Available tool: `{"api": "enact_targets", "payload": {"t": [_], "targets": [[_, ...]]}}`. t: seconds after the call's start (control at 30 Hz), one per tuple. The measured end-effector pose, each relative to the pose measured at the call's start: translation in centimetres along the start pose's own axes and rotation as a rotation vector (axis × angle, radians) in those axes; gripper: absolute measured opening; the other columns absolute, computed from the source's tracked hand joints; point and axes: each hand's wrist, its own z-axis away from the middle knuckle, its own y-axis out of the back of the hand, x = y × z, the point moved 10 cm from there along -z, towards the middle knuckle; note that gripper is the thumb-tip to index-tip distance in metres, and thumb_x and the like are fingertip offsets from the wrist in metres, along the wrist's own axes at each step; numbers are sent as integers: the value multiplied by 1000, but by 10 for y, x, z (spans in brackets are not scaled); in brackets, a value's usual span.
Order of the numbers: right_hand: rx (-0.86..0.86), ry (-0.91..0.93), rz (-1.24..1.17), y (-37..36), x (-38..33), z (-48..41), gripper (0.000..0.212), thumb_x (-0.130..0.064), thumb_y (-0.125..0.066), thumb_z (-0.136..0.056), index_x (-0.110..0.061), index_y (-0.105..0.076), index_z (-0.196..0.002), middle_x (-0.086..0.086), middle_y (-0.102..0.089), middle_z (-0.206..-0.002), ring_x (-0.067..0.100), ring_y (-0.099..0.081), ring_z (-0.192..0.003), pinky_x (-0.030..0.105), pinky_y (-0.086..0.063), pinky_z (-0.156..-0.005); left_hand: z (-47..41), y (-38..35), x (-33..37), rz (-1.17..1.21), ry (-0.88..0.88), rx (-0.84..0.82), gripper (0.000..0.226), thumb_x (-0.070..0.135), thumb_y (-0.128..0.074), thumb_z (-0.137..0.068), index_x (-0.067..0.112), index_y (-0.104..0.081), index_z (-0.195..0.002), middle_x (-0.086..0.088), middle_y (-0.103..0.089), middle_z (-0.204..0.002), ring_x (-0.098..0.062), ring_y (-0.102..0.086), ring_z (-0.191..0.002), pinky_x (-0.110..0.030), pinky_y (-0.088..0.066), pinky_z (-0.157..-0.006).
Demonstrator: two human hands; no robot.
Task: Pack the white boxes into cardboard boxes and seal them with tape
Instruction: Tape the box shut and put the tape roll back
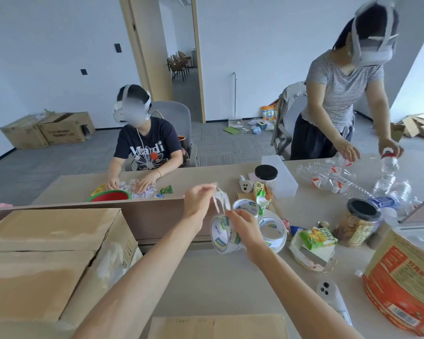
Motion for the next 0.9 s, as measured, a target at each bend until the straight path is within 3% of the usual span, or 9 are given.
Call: {"api": "enact_targets", "payload": {"t": [0.13,0.27,0.4,0.47,0.63,0.73,0.9], "targets": [[2,113,-88,11,-19,3,17,-32,-63,-93,-16,-68,-93,-9,-64,-80,6,-59,-74,19,-43,-70,5,-21,36,12,-152,-123,9,15,-68,-85,10,-69,-93,5,-70,-90,-1,-61,-77,-17,-46,-70],[3,238,-54,20,-37,16,12,-23,-62,-94,-12,-68,-96,-9,-68,-88,-3,-64,-72,9,-47,-64,10,-8,22,88,-92,-112,11,10,-72,-81,12,-66,-90,8,-71,-87,1,-61,-74,-23,-41,-68],[-92,268,163,9,-39,33,12,-31,-66,-89,-22,-70,-96,2,-74,-87,18,-70,-82,34,-56,-77,30,17,-14,238,68,-71,17,7,-73,-80,18,-62,-86,12,-69,-71,-9,-54,-68,-23,-37,-55],[-151,271,239,1,-38,45,9,-31,-66,-88,-25,-70,-94,2,-74,-85,20,-71,-83,39,-56,-80,46,33,-28,289,120,-56,16,6,-72,-81,17,-60,-84,10,-65,-68,-8,-52,-66,-22,-36,-54],[-318,320,431,-30,-33,87,12,-31,-67,-88,-24,-72,-96,-9,-72,-86,4,-67,-84,25,-54,-79,94,77,-59,394,186,-47,17,4,-68,-83,17,-57,-86,5,-53,-63,-7,-43,-55,-21,-29,-48],[-401,336,554,-53,-23,117,7,-33,-66,-87,-32,-72,-83,-13,-70,-82,0,-64,-80,18,-50,-74,117,108,-66,447,181,-25,17,4,-66,-86,15,-60,-97,4,-57,-71,-6,-39,-51,-19,-26,-44],[-486,311,626,-81,-3,148,5,-44,-68,-84,-40,-71,-85,-14,-71,-79,-3,-62,-72,18,-50,-70,157,166,-68,269,129,24,9,13,-66,-90,6,-66,-97,-4,-63,-78,-8,-39,-53,-20,-23,-46]]}}
